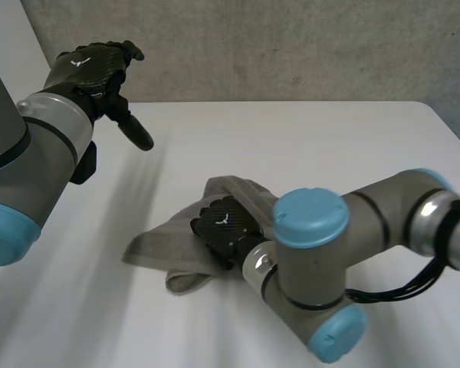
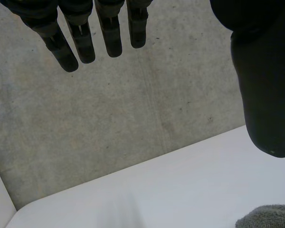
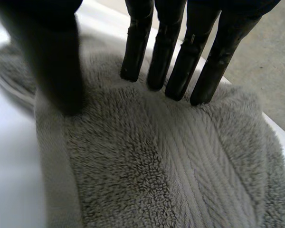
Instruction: Fold the towel.
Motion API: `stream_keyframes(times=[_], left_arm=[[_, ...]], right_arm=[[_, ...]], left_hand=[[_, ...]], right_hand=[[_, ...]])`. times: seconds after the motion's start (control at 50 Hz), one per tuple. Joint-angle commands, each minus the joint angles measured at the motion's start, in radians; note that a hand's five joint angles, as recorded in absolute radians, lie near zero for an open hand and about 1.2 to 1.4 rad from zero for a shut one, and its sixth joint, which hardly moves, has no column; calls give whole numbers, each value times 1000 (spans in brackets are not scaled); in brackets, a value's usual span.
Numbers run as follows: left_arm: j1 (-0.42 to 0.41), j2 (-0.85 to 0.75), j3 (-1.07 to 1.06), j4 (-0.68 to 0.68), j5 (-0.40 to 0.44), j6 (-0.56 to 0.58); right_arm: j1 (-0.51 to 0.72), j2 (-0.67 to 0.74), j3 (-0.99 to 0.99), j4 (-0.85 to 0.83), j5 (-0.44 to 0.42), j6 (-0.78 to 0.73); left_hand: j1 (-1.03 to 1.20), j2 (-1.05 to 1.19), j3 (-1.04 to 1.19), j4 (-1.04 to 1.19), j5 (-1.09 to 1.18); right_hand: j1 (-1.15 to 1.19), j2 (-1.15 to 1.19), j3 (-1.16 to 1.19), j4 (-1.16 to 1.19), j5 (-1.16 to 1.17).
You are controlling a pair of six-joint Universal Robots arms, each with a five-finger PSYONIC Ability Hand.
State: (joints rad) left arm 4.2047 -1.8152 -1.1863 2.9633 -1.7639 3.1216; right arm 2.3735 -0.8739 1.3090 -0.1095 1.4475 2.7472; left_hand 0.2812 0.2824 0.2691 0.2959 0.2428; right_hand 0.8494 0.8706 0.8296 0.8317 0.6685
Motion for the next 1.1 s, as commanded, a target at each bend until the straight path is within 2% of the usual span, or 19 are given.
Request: stream_keyframes(times=[0.02,0.14,0.18,0.26,0.3,0.36,0.42,0.54,0.56,0.58,0.6,0.64,0.66,0.7,0.72,0.76,0.88,0.96,1.1], left_arm=[[8,0,-9,0,0,0],[9,-1,-10,0,3,0],[9,-1,-12,-1,12,0],[8,-1,-12,-1,14,0],[8,-1,-13,-1,14,0],[1,-6,-24,0,14,0],[-8,-21,-41,0,14,0],[-60,-90,-58,0,15,0],[-95,-116,-58,0,14,0],[-127,-143,-59,-1,14,2],[-127,-144,-59,-1,14,2],[-184,-191,-61,-1,15,2],[-184,-191,-61,-1,15,2],[-228,-231,-64,-3,17,2],[-229,-231,-64,-3,17,2],[-252,-246,-64,-3,20,2],[-310,-299,-88,17,64,-2],[-347,-348,-90,88,67,-2],[-357,-404,-84,186,69,0]], right_arm=[[-14,27,-83,-41,160,-9],[-46,-137,-60,-41,186,12],[-137,-250,-4,-33,180,34],[-209,-347,61,-19,165,39],[-269,-408,145,8,119,35],[-316,-432,190,21,96,32],[-486,-474,297,22,38,37],[-603,-475,381,28,-42,32],[-603,-475,381,28,-42,32],[-612,-475,394,28,-50,31],[-613,-475,394,28,-50,31],[-629,-473,412,28,-56,32],[-629,-473,412,28,-56,32],[-646,-475,429,28,-59,32],[-646,-475,429,28,-59,32],[-646,-484,441,28,-70,32],[-642,-517,469,22,-75,25],[-620,-551,513,8,-104,3],[-525,-542,539,-21,-153,-8]], left_hand=[[-82,-84,-70,-97,-219],[-85,-87,-73,-100,-221],[-85,-87,-73,-100,-221],[-85,-87,-73,-100,-221],[-85,-87,-73,-100,-221],[-85,-87,-73,-100,-221],[-85,-87,-73,-100,-221],[-85,-87,-73,-100,-221],[-82,-84,-70,-97,-219],[-77,-78,-64,-91,-213],[-77,-78,-64,-91,-213],[-71,-72,-59,-85,-207],[-71,-72,-59,-85,-207],[-62,-63,-50,-77,-198],[-62,-63,-50,-77,-198],[-59,-60,-47,-74,-195],[-56,-57,-44,-71,-192],[-56,-57,-44,-71,-192],[-53,-54,-41,-68,-189]], right_hand=[[547,526,567,565,553],[547,526,567,565,553],[547,526,567,565,553],[547,526,567,565,553],[547,526,567,565,553],[547,526,567,565,553],[547,526,567,565,553],[493,471,513,510,499],[492,471,512,510,498],[385,363,404,402,391],[384,362,403,401,390],[133,111,152,150,139],[131,110,151,149,137],[-263,-285,-244,-246,-257],[-265,-287,-245,-248,-259],[-484,-506,-465,-467,-478],[-582,-604,-563,-565,-576],[-588,-610,-568,-571,-582],[-588,-610,-568,-571,-582]])
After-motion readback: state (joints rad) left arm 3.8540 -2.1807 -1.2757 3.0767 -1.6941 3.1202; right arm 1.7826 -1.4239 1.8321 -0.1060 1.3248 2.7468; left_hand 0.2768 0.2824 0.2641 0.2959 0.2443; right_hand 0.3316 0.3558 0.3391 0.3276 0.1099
